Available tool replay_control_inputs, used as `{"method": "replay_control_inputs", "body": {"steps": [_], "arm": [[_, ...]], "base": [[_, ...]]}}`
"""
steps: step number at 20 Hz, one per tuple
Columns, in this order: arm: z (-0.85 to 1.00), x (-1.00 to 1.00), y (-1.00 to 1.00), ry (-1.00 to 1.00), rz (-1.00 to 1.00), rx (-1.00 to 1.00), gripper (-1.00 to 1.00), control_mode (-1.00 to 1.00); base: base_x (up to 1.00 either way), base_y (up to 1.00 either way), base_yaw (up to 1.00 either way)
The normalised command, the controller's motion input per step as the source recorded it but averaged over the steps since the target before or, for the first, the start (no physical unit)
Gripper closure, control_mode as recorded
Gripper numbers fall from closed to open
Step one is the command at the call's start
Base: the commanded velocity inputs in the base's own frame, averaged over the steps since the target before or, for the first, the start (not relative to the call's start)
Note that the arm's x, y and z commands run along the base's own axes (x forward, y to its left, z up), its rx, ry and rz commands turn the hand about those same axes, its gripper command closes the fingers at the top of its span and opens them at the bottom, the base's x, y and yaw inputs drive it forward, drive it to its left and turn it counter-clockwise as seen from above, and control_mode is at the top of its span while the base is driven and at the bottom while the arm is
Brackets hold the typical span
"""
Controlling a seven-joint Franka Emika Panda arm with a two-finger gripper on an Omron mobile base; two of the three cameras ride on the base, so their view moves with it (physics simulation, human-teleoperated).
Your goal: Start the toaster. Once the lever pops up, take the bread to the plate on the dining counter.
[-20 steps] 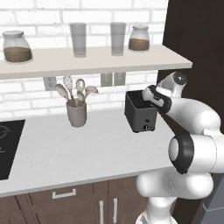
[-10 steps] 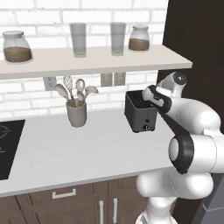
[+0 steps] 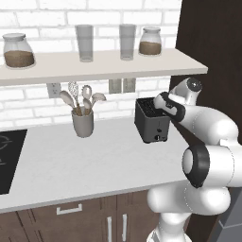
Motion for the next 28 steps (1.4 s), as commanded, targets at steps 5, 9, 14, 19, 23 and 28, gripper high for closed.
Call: {"method": "replay_control_inputs", "body": {"steps": [5,9,14,19,23,28], "arm": [[0.0,0.0,0.0,0.0,0.0,0.0,-1.0,-1.0],[0.0,0.0,0.0,0.0,0.0,0.0,-1.0,-1.0],[0.0,0.0,0.0,0.0,0.0,0.0,-1.0,-1.0],[0.0,0.0,0.0,0.0,0.0,0.0,-1.0,-1.0],[0.0,0.0,0.0,0.0,0.0,0.0,-1.0,-1.0],[0.0,0.0,0.0,0.0,0.0,0.0,-1.0,-1.0]], "base": [[0.0,0.0,0.0],[0.0,0.0,0.0],[0.0,0.0,0.0],[0.0,0.0,0.0],[0.0,0.0,0.0],[0.0,0.0,0.0]]}}
